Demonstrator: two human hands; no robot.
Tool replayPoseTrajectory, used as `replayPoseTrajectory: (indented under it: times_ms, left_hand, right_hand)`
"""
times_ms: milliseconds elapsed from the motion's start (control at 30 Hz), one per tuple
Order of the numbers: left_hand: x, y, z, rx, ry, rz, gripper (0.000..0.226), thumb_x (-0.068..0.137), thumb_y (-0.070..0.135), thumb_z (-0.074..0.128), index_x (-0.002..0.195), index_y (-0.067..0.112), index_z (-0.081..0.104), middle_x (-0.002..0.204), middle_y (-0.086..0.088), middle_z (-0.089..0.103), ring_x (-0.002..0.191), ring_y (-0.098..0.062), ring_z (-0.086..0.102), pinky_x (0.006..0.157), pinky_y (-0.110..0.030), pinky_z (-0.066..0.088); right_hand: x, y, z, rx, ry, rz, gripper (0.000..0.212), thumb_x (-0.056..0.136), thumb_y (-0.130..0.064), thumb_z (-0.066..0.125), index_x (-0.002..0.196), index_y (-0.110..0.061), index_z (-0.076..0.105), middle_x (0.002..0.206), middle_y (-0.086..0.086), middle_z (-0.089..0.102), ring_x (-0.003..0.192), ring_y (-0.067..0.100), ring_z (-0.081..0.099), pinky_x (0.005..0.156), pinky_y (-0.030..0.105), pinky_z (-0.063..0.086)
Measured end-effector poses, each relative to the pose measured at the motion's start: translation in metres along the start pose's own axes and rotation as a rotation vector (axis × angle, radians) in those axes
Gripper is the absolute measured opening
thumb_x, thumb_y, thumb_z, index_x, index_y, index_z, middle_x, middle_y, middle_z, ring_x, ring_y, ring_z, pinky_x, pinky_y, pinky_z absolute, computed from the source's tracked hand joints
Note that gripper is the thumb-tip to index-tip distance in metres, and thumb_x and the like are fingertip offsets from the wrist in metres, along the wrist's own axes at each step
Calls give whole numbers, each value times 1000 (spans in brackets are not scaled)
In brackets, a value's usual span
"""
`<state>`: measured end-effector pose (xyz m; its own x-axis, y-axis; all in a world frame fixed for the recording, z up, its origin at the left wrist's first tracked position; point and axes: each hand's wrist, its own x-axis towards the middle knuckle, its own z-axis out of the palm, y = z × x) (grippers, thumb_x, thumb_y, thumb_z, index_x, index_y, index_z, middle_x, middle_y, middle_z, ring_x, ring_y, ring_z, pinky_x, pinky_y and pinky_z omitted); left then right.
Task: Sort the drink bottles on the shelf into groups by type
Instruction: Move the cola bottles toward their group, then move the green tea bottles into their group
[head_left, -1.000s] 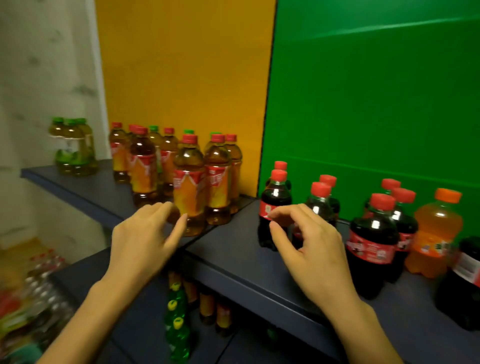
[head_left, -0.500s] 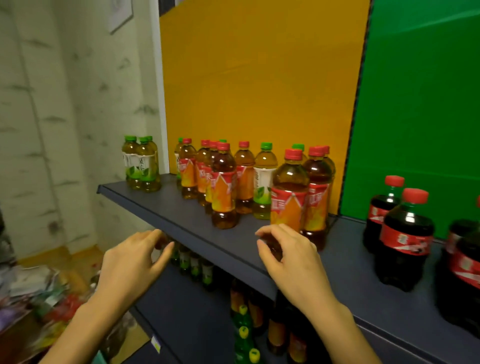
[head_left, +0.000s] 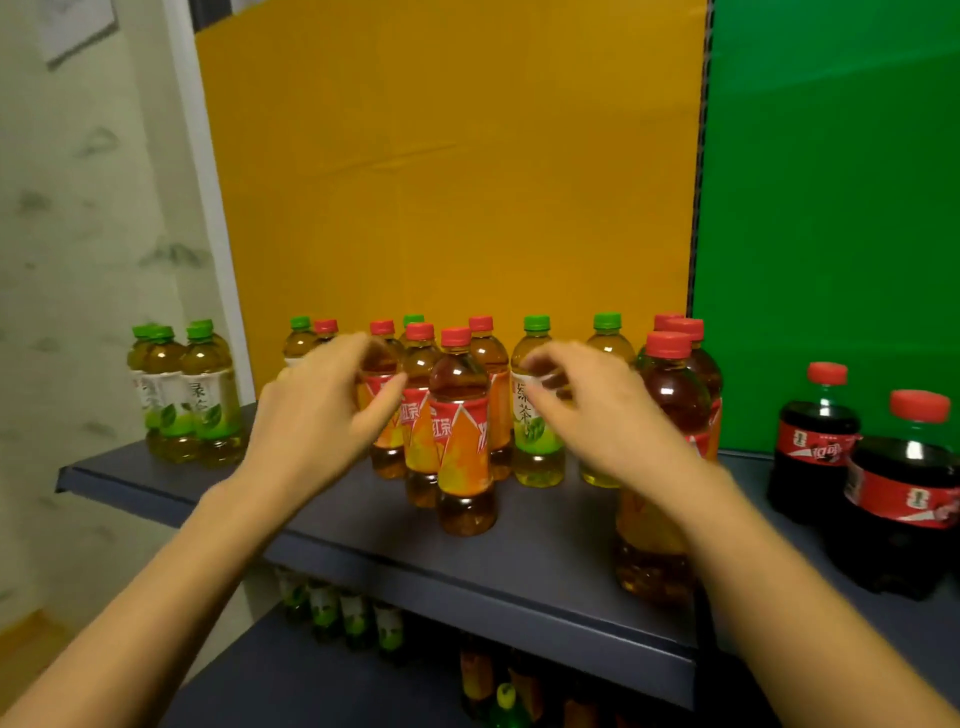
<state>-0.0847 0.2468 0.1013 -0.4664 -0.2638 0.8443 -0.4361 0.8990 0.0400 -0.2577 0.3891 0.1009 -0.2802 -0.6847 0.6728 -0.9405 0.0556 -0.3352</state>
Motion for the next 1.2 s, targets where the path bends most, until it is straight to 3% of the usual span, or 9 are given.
replayPoseTrajectory:
  times_ms: [100,267,400,533,633,733,867,1000,1200]
  left_hand:
    - [38,7,8,-111,8,66,41,86,48,52,109,14,56,103,-3,64,91,-22,61,75,-43,53]
    - [101,19,37,-206,-82,122,56,84,49,55,126,14,43,121,-2,57,95,-22,59,82,-46,51]
    - [146,22,76,-313,-296,77,64,82,47,60,131,11,37,127,-8,54,103,-25,56,89,-47,48]
    - [177,22,112,-308,-597,41,74,74,55,64,130,11,42,127,-7,54,110,-22,53,89,-37,47]
    - [190,25,130,-299,-826,98,72,71,50,70,128,13,46,123,-1,54,107,-18,53,75,-23,47]
    - [198,26,146,-326,-972,165,62,69,39,76,121,17,51,114,0,58,101,-15,58,76,-23,48]
    - [204,24,163,-323,-1131,234,58,64,27,82,114,19,55,99,-1,62,84,-16,62,68,-23,53]
    - [207,21,175,-285,-1148,298,67,55,27,88,111,21,53,105,-7,65,90,-26,66,74,-39,57]
    - [212,20,177,-332,-1181,308,53,56,22,88,97,13,55,78,-2,63,66,-14,59,53,-21,47]
  right_hand:
    - [42,3,-31,-87,-16,20,26,92,-23,52,117,-17,57,115,1,62,99,14,57,87,28,45]
    - [98,28,-72,-241,-47,16,29,92,-24,54,118,-12,58,119,8,61,101,16,54,86,27,40]
    - [125,65,-74,-310,-187,94,36,87,-31,60,119,-14,57,120,7,61,106,18,55,88,29,42]
    - [142,92,-64,-273,-425,254,55,79,-36,67,126,-13,48,114,0,54,108,18,54,85,26,46]
    - [153,109,-54,-227,-604,352,57,77,-32,70,126,-15,47,119,1,52,105,18,55,79,23,49]
    - [159,122,-46,-250,-769,403,56,74,-29,74,122,-13,50,120,6,57,99,17,58,85,29,52]
    - [163,130,-38,-294,-871,441,62,70,-22,78,123,-11,48,118,12,61,85,17,62,70,28,55]
    - [168,132,-33,-303,-889,451,64,68,-20,80,122,-14,44,114,8,61,81,15,63,62,25,56]
    - [171,137,-27,-289,-887,403,49,64,-24,83,103,-3,63,90,8,71,76,16,65,66,26,53]
